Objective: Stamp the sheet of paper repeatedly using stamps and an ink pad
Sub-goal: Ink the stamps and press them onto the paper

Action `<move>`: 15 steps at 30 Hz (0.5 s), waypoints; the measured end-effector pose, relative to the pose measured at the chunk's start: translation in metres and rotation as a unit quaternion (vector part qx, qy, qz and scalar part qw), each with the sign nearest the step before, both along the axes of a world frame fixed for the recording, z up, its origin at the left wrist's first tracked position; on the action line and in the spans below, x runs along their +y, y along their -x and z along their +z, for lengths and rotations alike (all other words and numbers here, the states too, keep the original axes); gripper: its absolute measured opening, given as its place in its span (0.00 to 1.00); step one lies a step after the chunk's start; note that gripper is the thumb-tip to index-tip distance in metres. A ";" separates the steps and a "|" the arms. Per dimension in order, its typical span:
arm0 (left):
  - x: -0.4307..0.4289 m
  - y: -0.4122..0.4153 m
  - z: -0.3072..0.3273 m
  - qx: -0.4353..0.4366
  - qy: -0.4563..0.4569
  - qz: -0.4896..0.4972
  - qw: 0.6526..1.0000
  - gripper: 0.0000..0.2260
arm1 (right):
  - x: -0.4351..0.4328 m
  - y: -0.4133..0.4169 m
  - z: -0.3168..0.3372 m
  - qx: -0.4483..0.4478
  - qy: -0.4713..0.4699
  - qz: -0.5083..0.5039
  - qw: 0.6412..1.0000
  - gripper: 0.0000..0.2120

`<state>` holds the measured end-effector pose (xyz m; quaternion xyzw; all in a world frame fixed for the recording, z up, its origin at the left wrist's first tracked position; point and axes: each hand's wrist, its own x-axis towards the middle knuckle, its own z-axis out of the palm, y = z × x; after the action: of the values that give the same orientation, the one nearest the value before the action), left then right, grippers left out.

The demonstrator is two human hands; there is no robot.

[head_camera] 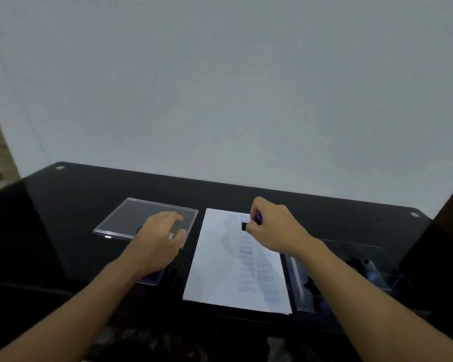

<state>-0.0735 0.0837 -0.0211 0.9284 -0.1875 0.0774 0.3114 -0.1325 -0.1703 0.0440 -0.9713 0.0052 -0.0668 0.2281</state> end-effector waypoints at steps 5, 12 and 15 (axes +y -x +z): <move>0.067 -0.013 -0.013 0.005 0.013 0.068 0.998 0.15 | 0.059 -0.027 -0.012 0.013 -0.006 0.037 0.999 0.06; 0.129 -0.029 -0.049 0.023 0.003 0.140 0.990 0.15 | 0.140 -0.054 -0.040 0.052 0.012 0.106 0.993 0.07; 0.145 -0.035 -0.066 0.015 -0.023 0.159 0.987 0.17 | 0.168 -0.061 -0.052 0.073 0.019 0.134 0.988 0.07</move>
<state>-0.0386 0.2285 -0.0875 0.9544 -0.0342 0.1078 0.2763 -0.0713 -0.0020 -0.0077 -0.9698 -0.1097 0.0351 0.2152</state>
